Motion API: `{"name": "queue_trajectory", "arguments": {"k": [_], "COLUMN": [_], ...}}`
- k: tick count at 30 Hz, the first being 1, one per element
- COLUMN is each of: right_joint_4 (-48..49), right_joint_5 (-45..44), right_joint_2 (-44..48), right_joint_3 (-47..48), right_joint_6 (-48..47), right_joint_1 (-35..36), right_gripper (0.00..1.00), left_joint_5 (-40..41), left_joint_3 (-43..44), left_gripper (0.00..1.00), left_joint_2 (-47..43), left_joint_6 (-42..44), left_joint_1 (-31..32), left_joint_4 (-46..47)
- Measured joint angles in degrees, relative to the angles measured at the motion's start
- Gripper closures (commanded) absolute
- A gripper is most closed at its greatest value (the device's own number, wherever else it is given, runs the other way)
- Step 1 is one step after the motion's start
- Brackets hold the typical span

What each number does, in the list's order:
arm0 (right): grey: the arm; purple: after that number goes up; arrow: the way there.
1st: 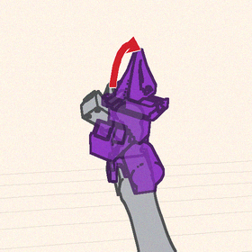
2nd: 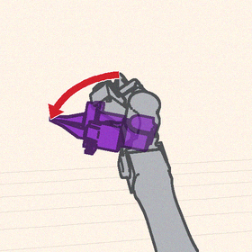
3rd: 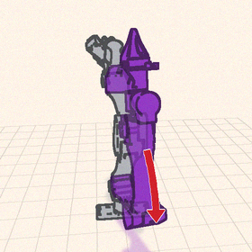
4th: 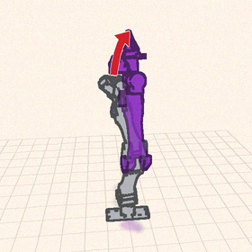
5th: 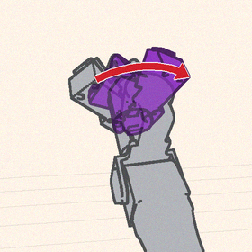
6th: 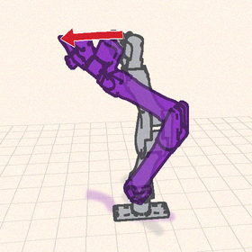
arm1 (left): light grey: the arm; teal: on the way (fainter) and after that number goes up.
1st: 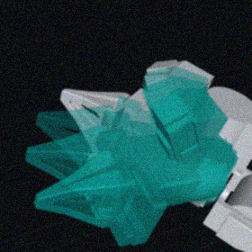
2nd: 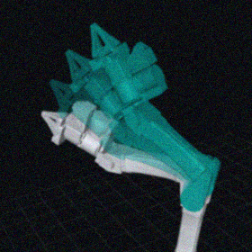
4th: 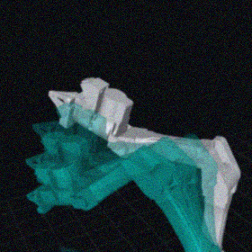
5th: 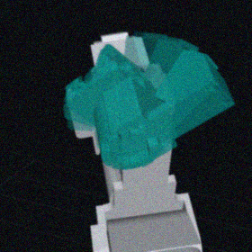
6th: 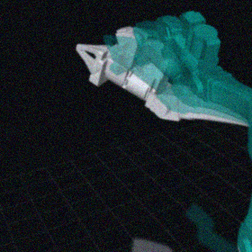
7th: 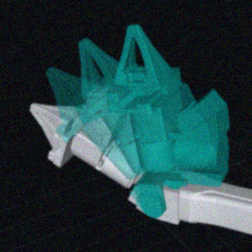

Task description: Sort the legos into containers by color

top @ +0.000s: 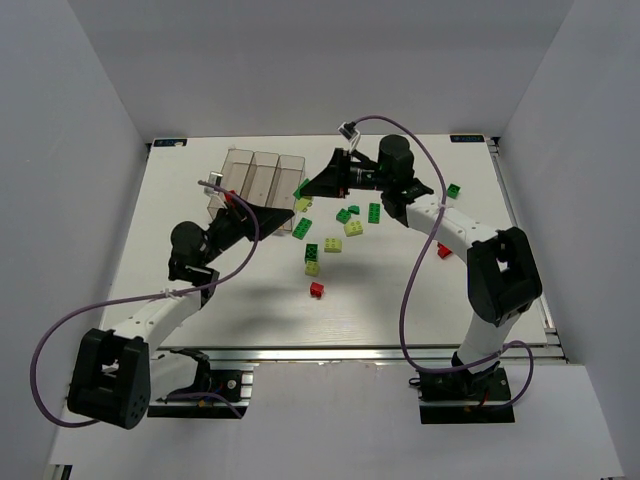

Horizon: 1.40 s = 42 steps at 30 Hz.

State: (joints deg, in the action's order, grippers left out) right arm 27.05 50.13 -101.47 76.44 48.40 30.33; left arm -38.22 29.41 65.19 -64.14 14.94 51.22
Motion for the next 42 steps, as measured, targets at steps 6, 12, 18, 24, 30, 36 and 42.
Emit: {"name": "queue_trajectory", "arguments": {"k": [6, 12, 18, 24, 30, 36, 42], "right_joint_4": [3.4, 7.6, 9.8, 11.0, 12.1, 12.4, 13.3], "right_joint_5": [0.9, 1.4, 1.5, 1.5, 1.5, 1.5, 1.4], "right_joint_2": [0.8, 1.5, 2.0, 2.0, 2.0, 2.0, 2.0], "right_joint_3": [-1.7, -2.6, -3.9, -4.3, -4.3, -4.4, -4.9], "right_joint_6": [4.5, 8.0, 9.8, 11.1, 11.7, 12.0, 12.2], "right_joint_1": [-0.2, -0.2, -0.2, -0.2, -0.2, -0.2, -0.3], "right_gripper": [1.0, 1.0, 1.0, 1.0, 1.0, 1.0, 0.68], "left_joint_5": [0.0, 0.1, 0.1, 0.1, -0.2, -0.4, -0.8], "left_joint_3": [0.1, 1.3, 2.9, 4.1, 4.2, 4.2, 4.4], "left_gripper": [0.14, 0.16, 0.18, 0.26, 0.43, 0.66, 0.85], "left_joint_2": [2.0, 4.3, 6.3, 8.8, 11.3, 12.4, 13.9], "left_joint_6": [-0.2, -0.1, -0.3, -1.0, -3.1, -5.1, -6.1], "left_joint_1": [0.4, 1.2, 2.1, 3.0, 3.5, 3.7, 3.7], "left_joint_4": [1.3, 1.4, 2.0, 4.3, 7.1, 9.2, 11.0]}}
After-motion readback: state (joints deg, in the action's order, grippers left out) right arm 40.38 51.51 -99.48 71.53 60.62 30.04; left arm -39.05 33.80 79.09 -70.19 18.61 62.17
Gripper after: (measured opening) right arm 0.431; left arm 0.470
